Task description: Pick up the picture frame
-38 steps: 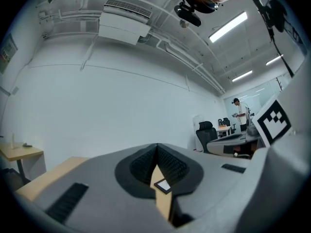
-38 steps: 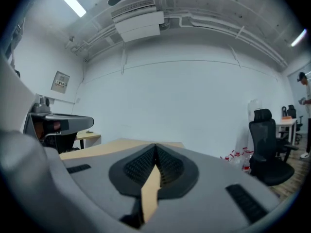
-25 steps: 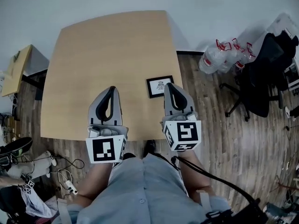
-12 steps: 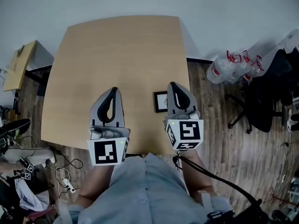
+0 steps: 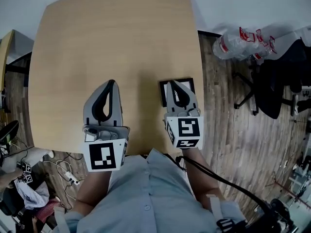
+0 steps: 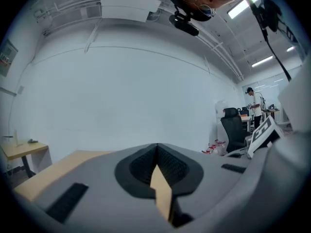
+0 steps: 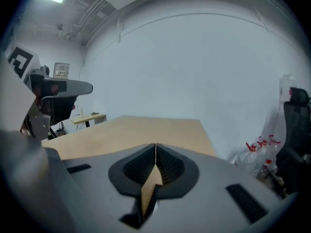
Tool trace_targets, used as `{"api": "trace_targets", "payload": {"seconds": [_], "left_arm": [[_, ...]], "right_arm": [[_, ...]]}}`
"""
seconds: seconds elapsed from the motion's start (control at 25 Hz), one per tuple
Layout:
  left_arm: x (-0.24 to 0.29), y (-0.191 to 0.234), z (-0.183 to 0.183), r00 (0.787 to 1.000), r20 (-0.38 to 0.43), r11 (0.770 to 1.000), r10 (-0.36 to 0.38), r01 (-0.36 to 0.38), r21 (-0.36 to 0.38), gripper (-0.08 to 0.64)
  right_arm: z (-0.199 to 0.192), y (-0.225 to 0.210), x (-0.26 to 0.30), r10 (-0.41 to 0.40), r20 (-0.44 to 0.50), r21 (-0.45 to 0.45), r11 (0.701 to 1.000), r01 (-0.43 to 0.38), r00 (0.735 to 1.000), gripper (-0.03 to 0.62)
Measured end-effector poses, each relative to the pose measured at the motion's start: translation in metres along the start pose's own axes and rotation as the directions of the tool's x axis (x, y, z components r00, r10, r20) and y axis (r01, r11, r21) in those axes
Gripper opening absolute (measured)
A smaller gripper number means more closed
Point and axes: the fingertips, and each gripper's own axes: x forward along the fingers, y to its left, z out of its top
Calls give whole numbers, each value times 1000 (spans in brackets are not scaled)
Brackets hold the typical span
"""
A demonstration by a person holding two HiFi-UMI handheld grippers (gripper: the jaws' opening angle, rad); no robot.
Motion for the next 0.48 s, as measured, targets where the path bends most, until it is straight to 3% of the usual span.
{"api": "trace_targets", "payload": {"seconds": [0.24,0.48], "left_arm": [[12,10,-18,996,-84,999,-38,38,-3,2],[22,22,-38,991,-102,995,-85,89,34,2]], "right_arm": [[-45,-1,14,-27,-125,43,999,33,992,3],[-93,9,22,-25,-251,78,996,46,968,30]]}}
